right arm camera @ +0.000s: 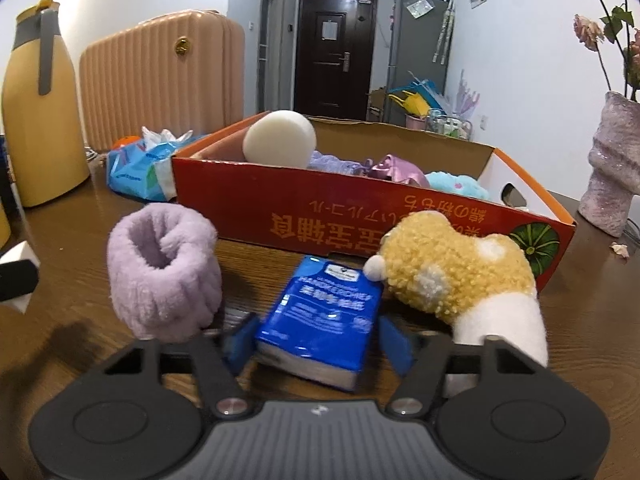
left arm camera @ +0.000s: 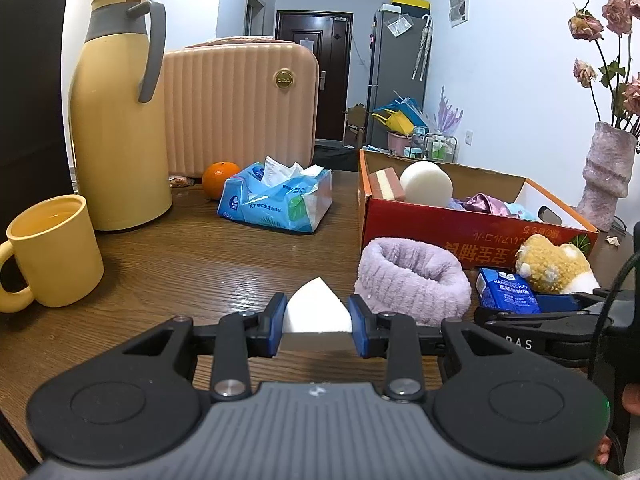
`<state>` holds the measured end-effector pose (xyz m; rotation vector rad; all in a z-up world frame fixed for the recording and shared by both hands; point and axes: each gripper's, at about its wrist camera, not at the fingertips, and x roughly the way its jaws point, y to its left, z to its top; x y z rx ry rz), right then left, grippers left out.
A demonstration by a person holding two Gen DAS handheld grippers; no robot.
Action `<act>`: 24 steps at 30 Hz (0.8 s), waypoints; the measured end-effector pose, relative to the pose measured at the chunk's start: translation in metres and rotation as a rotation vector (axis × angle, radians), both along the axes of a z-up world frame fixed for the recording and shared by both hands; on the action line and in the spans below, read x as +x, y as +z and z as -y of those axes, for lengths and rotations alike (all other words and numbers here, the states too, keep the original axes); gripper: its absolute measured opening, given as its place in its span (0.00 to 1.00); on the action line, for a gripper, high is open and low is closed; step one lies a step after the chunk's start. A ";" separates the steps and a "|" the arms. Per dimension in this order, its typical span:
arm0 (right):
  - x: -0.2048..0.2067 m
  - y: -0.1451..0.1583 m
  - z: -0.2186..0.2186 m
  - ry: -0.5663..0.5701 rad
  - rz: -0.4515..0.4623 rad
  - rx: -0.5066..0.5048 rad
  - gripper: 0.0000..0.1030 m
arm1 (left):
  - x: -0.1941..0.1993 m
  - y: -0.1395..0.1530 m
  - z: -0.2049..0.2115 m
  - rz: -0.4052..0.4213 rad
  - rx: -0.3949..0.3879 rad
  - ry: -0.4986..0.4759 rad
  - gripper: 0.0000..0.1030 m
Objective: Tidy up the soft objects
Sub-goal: 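Hold the wedge in the left gripper while the right gripper grasps the blue tissue pack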
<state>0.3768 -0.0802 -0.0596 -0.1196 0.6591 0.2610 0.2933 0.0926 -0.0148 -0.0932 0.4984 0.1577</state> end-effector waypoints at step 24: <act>-0.045 0.019 0.016 0.052 0.150 0.070 0.49 | -0.006 0.002 0.001 0.025 0.005 0.003 0.33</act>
